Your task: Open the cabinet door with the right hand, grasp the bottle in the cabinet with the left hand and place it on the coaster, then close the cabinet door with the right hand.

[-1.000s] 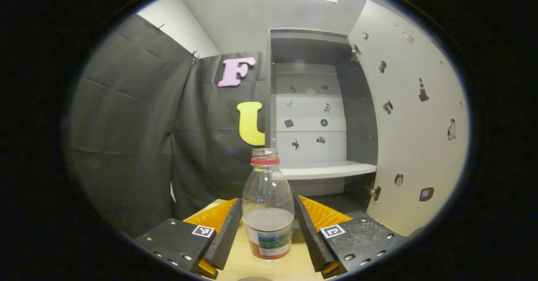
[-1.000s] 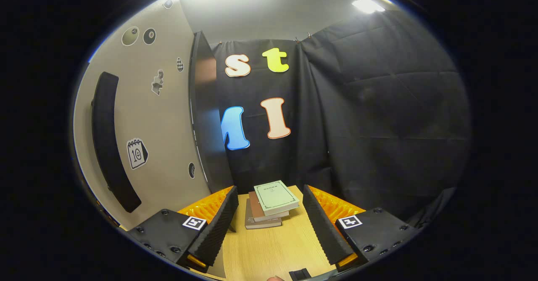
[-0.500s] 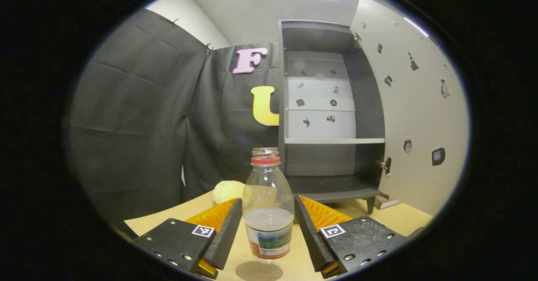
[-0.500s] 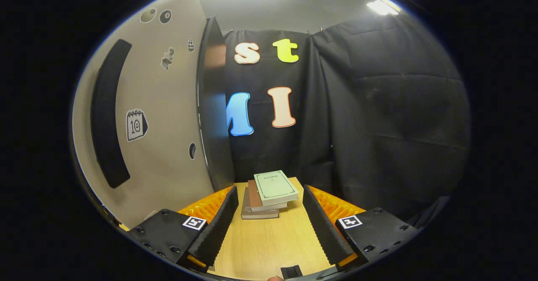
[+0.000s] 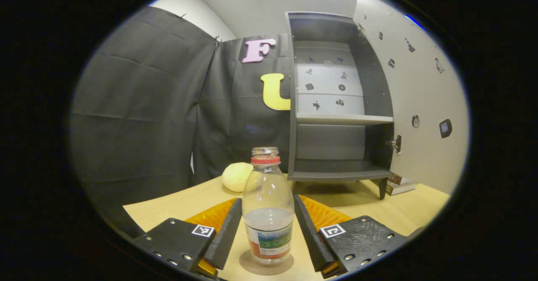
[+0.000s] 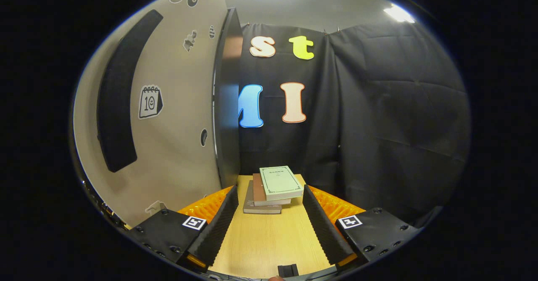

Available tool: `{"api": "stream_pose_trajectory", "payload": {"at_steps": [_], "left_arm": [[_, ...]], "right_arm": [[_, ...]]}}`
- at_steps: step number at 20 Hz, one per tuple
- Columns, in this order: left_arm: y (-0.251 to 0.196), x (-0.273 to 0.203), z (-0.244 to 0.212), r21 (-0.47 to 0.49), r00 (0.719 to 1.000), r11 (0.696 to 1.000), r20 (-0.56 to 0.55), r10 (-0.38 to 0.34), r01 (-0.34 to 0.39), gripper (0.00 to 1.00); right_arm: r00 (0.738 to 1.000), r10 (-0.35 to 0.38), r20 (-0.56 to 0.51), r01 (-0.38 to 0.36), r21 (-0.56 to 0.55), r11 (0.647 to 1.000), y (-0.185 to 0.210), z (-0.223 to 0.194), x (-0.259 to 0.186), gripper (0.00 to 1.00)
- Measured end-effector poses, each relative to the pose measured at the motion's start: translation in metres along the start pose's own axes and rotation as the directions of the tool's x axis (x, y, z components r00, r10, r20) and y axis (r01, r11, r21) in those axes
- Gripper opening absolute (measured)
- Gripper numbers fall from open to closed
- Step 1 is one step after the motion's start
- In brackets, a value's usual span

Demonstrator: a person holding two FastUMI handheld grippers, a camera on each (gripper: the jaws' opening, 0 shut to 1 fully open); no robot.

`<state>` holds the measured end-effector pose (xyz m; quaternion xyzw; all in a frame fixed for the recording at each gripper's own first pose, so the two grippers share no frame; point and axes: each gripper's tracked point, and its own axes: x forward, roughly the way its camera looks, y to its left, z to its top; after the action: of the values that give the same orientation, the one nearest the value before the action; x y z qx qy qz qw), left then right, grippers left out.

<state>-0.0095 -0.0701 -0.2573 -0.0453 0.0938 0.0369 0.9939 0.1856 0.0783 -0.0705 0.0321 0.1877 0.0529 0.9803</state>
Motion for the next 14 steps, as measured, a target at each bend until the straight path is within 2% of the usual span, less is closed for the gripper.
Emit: {"api": "stream_pose_trajectory", "payload": {"at_steps": [2,3,5,6,7,8,9,10,11,13,14], "left_arm": [[-0.001,-0.002,-0.005,0.020,1.000,1.000,0.000,-0.003,0.003,0.74],[-0.002,-0.003,-0.007,0.025,1.000,1.000,0.003,-0.005,0.005,0.74],[0.000,-0.005,-0.009,0.025,1.000,1.000,0.020,-0.001,0.000,0.74],[0.000,-0.004,-0.009,0.023,1.000,1.000,0.020,0.004,-0.004,0.74],[0.001,-0.004,-0.013,0.019,1.000,1.000,0.009,0.010,-0.010,0.74],[0.002,-0.005,-0.015,0.013,1.000,1.000,0.007,0.013,-0.013,0.76],[0.002,-0.005,-0.013,0.011,1.000,1.000,0.012,0.020,-0.020,0.75],[0.001,-0.006,-0.014,0.013,1.000,1.000,0.009,0.019,-0.019,0.82],[0.002,-0.007,-0.016,0.016,1.000,1.000,0.002,0.017,-0.017,0.74],[0.002,-0.009,-0.015,0.024,1.000,1.000,-0.006,0.011,-0.011,0.74],[0.001,-0.010,-0.016,0.027,1.000,1.000,-0.012,0.007,-0.007,0.82]], "right_arm": [[1.000,0.001,-0.005,-0.001,-0.008,1.000,0.003,-0.003,-0.002,0.99],[1.000,0.002,-0.005,-0.003,-0.009,1.000,0.004,-0.003,-0.003,0.94],[1.000,0.002,-0.007,-0.002,-0.007,1.000,0.005,-0.006,-0.004,0.94],[1.000,0.004,-0.009,-0.004,-0.003,1.000,0.006,-0.006,-0.005,0.99],[1.000,0.004,-0.010,-0.004,-0.001,1.000,0.007,-0.006,-0.006,0.94],[1.000,0.004,-0.010,-0.004,-0.001,1.000,0.007,-0.007,-0.007,0.94],[1.000,0.003,-0.010,-0.003,-0.002,1.000,0.007,-0.006,-0.008,0.94],[1.000,0.002,-0.008,-0.002,-0.005,1.000,0.008,-0.006,-0.008,0.94],[1.000,0.002,-0.005,-0.002,-0.006,1.000,0.008,-0.005,-0.010,0.94],[1.000,0.004,-0.001,-0.004,-0.003,1.000,0.009,-0.005,-0.012,0.94],[1.000,0.003,-0.002,-0.003,-0.002,1.000,0.009,-0.006,-0.012,0.94]]}}
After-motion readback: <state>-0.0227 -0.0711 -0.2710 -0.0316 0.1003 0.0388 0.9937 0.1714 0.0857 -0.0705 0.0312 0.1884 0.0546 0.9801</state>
